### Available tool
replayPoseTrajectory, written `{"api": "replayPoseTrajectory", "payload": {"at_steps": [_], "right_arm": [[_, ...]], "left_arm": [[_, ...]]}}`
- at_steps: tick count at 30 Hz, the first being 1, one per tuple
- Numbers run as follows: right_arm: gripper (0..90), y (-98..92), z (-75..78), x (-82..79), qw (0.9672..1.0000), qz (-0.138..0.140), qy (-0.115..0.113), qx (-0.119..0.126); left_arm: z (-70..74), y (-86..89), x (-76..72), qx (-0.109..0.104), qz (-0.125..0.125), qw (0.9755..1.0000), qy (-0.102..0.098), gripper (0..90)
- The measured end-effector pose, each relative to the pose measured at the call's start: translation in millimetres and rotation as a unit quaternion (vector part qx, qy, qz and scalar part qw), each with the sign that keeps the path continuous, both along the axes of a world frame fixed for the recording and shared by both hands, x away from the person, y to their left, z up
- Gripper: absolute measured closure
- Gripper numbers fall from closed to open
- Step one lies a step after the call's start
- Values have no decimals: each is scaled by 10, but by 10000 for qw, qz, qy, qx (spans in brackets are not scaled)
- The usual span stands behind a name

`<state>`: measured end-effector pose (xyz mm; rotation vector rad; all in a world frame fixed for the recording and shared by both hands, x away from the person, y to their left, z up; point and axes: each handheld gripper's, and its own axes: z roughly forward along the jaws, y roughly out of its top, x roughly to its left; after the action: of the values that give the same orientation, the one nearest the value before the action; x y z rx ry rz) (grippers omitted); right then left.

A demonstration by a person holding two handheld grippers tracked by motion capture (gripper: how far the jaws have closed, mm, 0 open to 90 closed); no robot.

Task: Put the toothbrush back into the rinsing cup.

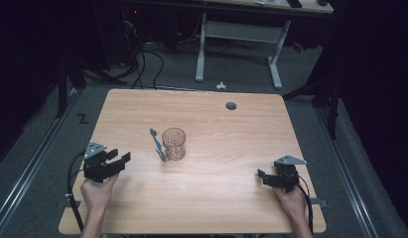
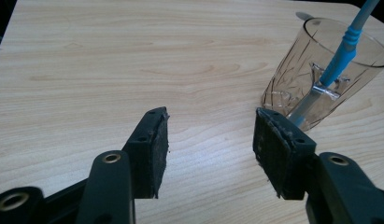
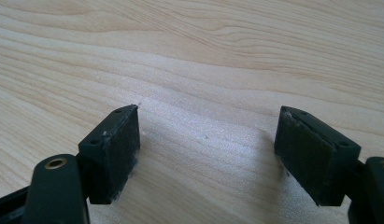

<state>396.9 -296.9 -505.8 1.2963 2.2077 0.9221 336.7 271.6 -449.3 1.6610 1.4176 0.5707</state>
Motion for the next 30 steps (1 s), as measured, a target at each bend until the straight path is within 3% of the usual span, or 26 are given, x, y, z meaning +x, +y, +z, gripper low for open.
{"api": "replayPoseTrajectory", "payload": {"at_steps": [18,30], "right_arm": [[226,1,0,-4,10000,7,4,1],[225,2,1,-7,10000,9,8,4]], "left_arm": [[-176,-66,-5,93,18,9999,140,454],[-341,-123,18,-12,7,9995,317,453]]}}
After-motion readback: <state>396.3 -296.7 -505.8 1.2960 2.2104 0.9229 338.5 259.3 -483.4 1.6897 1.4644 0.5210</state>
